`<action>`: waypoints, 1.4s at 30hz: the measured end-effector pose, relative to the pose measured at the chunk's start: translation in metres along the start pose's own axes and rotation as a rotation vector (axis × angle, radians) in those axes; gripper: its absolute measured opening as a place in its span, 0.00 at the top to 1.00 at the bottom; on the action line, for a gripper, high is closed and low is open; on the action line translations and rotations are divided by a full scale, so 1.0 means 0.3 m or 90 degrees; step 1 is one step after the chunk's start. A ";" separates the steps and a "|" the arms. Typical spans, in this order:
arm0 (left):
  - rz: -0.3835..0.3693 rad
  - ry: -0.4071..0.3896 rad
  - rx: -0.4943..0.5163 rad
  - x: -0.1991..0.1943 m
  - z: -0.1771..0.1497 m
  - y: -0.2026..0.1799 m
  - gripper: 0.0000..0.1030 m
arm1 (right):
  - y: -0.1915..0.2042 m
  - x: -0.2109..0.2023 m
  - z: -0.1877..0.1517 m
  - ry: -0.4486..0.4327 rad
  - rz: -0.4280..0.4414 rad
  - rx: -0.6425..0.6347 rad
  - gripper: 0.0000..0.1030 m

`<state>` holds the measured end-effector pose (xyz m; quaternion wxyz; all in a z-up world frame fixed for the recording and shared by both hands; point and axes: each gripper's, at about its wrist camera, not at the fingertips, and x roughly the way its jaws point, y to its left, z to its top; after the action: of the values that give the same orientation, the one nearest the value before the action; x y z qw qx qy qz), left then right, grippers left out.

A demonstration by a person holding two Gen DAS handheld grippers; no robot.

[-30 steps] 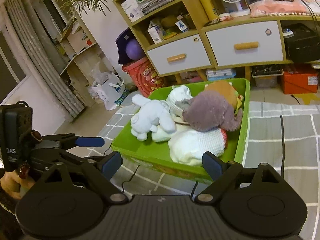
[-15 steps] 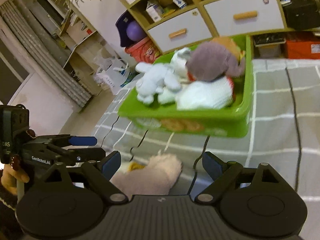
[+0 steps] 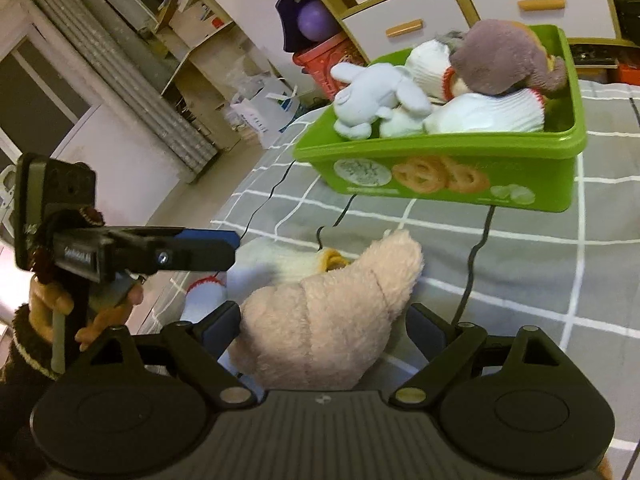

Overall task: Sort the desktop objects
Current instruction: 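Grasp the white knitted plush with left tool while right grasps the beige fluffy plush, then carry both plushes over the green bin, lower them in and open both tools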

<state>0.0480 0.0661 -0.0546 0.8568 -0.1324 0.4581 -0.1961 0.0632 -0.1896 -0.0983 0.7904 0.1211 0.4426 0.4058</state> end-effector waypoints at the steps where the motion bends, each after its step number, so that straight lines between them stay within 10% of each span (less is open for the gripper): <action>1: -0.004 0.001 -0.005 0.002 -0.002 0.009 0.01 | 0.002 0.003 -0.005 0.002 0.003 -0.001 0.11; 22: -0.013 0.047 -0.057 0.080 -0.038 0.072 0.02 | 0.035 0.080 -0.041 0.035 0.051 -0.007 0.11; 42: 0.034 0.027 -0.028 0.079 -0.040 0.029 0.44 | 0.059 0.054 -0.026 0.014 0.055 -0.013 0.33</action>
<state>0.0518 0.0624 -0.0821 0.8489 -0.1346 0.4836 -0.1658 0.0520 -0.1675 -0.1029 0.7686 0.1280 0.4414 0.4451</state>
